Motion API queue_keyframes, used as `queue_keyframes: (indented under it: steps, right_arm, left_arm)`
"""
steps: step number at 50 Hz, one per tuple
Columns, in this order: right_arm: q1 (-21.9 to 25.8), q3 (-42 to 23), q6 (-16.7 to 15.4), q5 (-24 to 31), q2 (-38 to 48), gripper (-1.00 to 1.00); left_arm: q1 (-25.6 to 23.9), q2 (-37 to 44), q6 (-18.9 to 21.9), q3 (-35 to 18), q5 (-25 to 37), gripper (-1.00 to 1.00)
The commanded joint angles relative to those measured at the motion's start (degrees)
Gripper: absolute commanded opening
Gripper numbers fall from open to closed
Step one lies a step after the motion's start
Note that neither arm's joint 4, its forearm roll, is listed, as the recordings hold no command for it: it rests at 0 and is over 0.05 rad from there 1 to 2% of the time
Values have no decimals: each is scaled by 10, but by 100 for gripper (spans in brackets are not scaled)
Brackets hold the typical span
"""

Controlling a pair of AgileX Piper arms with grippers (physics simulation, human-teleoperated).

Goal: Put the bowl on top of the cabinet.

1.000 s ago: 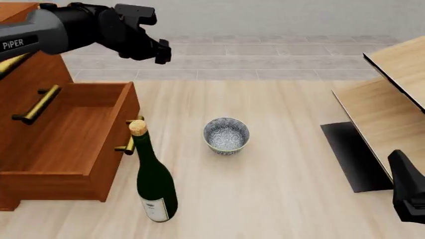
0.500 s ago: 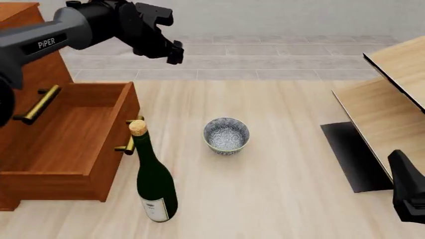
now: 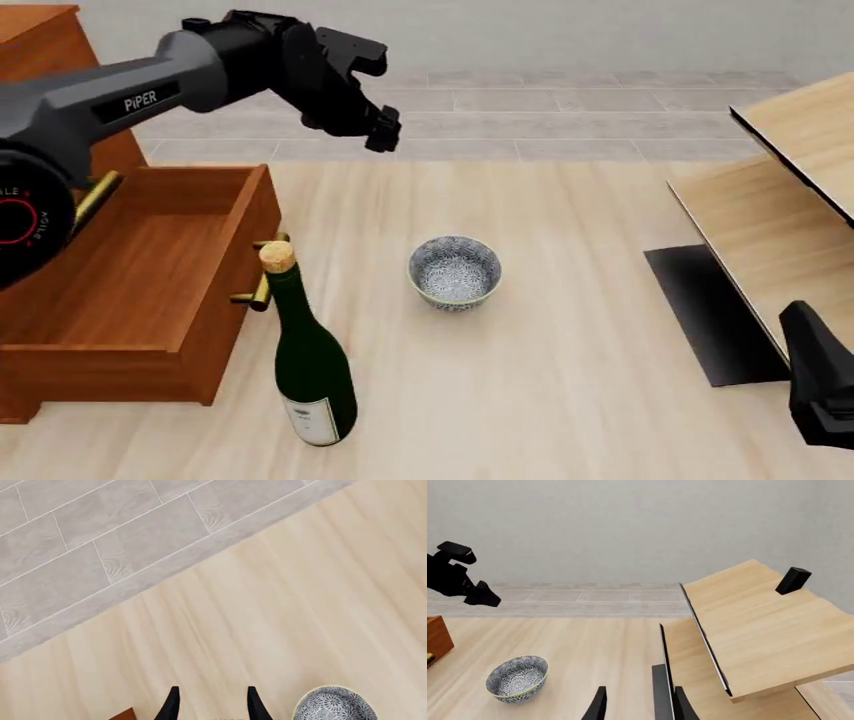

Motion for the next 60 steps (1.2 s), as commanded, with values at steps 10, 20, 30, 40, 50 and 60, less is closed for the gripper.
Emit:
queue_keyframes:
  steps: [10, 20, 30, 40, 50, 60]
  right_arm:
    - [0, 0, 0, 0, 0, 100]
    - [0, 0, 0, 0, 0, 100]
    - [0, 0, 0, 0, 0, 100]
    - [0, 0, 0, 0, 0, 100]
    - [0, 0, 0, 0, 0, 100]
    - [0, 0, 0, 0, 0, 100]
  left_arm:
    - [-33, 13, 2, 39, -21, 100]
    - [-46, 15, -1, 58, -32, 100]
    - [-57, 18, -1, 79, -42, 100]
    - [-70, 22, -1, 90, -47, 100]
    - [-72, 30, 3, 99, -50, 100]
    - [-74, 31, 2, 107, -56, 100]
